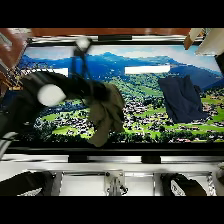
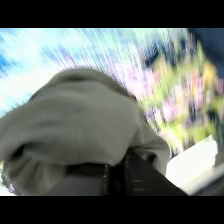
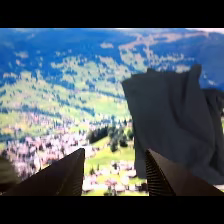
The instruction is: Fold the shirts.
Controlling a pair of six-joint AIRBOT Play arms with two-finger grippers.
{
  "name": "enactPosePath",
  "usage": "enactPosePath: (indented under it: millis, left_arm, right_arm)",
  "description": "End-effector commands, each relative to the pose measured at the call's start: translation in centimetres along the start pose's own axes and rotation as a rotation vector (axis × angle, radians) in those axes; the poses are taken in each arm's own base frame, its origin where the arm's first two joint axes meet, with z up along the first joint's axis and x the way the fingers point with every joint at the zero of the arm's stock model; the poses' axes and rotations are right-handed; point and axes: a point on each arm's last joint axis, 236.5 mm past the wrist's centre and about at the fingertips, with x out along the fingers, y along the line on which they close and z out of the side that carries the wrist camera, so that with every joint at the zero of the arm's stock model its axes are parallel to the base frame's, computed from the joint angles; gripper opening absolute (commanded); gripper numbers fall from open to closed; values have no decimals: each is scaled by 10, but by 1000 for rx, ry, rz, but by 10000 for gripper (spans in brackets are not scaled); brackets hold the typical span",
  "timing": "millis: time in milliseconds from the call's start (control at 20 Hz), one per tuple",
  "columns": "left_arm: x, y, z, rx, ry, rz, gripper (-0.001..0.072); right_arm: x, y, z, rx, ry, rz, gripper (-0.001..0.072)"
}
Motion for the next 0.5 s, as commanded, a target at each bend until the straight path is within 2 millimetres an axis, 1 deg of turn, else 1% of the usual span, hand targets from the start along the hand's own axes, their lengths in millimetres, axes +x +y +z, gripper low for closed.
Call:
enactPosePath:
  millis: [0,50,100,150,200,250,350,400,450]
  left_arm:
    - [63,-4,-100,6,263,42,534]
    - [62,7,-112,-3,328,74,717]
    - [54,21,-116,-6,370,101,710]
    - [44,35,-112,8,386,116,709]
    - [31,49,-104,10,383,130,708]
    - [15,66,-96,-7,371,147,708]
    - [-15,102,-90,-72,368,188,700]
    - [-23,114,-95,-129,372,187,691]
    - [-23,119,-106,-184,390,153,691]
  right_arm:
    - [-1,10,-39,-1,146,42,504]
    - [7,16,-49,4,180,70,504]
    - [17,21,-58,10,210,93,507]
    - [31,24,-67,18,235,108,643]
    - [48,25,-79,12,264,116,690]
    - [64,23,-95,11,305,116,691]
    - [97,20,-143,1,449,118,690]
    - [111,22,-167,5,522,131,690]
    - [123,27,-190,8,590,158,689]
